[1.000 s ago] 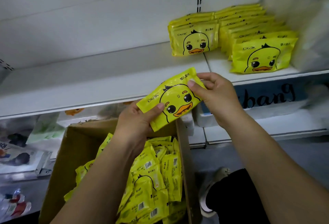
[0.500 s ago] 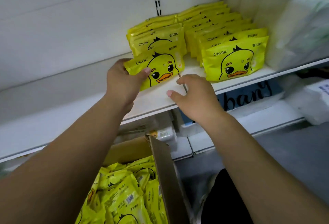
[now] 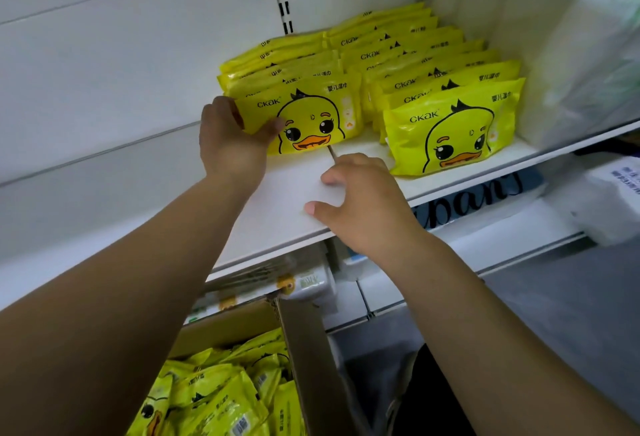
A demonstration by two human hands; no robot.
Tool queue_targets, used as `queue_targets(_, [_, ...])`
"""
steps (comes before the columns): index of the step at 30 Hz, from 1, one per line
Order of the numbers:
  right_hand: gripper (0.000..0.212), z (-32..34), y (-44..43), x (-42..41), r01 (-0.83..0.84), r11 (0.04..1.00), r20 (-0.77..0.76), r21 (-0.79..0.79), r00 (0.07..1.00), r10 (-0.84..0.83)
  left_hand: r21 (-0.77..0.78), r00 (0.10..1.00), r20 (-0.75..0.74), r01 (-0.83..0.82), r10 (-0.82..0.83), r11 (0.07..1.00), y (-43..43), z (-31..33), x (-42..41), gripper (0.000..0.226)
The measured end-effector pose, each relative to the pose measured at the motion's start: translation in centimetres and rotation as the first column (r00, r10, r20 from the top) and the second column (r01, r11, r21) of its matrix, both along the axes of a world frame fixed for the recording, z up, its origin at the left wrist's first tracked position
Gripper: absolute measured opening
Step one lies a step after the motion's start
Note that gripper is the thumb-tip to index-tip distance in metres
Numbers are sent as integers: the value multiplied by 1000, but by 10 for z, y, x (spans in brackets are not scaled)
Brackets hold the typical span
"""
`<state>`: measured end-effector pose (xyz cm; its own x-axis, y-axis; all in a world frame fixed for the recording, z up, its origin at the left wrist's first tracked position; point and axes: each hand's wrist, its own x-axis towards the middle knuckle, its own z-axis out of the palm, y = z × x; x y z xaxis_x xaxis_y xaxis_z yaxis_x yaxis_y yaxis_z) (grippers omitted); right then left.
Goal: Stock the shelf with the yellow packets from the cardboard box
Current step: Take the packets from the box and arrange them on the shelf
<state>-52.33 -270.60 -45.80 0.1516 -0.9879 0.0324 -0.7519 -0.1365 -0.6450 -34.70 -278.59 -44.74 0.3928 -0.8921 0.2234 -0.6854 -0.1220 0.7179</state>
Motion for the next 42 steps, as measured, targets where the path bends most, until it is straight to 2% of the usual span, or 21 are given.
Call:
queue_targets(6, [52,-1,2,-2,-30,999,12,20,999,29,-69,997,-77,2,-8,998,18,-9,6,61])
queue_targets(12, [59,2,25,-10,-64,998,66,9,996,63,23,994,68,84,-85,996,78,-4,24,57])
queue_targets(17, [59,5,71,-12,-136,990,107,-24,985,138,148,952,229,172,-203,974,158,-13,54,58])
queue_targets(21, [57,1,117,4,-235,971,108,-41,965,238,216,942,255,167,-220,962,222,-16,73,71])
queue_targets(24, [56,-8,152,26,-313,950,90,-17,945,313,237,948,258,125,-186,963,274,-20,84,59])
queue_targets(27, [55,-23,182,51,-398,915,97,63,915,391,232,962,250,53,-112,971,329,-29,100,53])
queue_targets(31, [55,-51,208,84,-461,832,105,309,886,452,301,969,245,-119,43,946,401,-45,125,51])
queue_targets(36, [52,-94,227,120,-472,692,2,546,827,562,329,957,235,-243,170,912,489,-74,141,59])
queue_targets(39, [52,-112,238,138,-489,610,-28,624,766,642,354,943,297,-254,149,900,526,-95,146,62])
queue_targets(42, [64,-129,248,151,-496,562,-126,661,666,735,271,898,395,-315,193,910,539,-110,152,53])
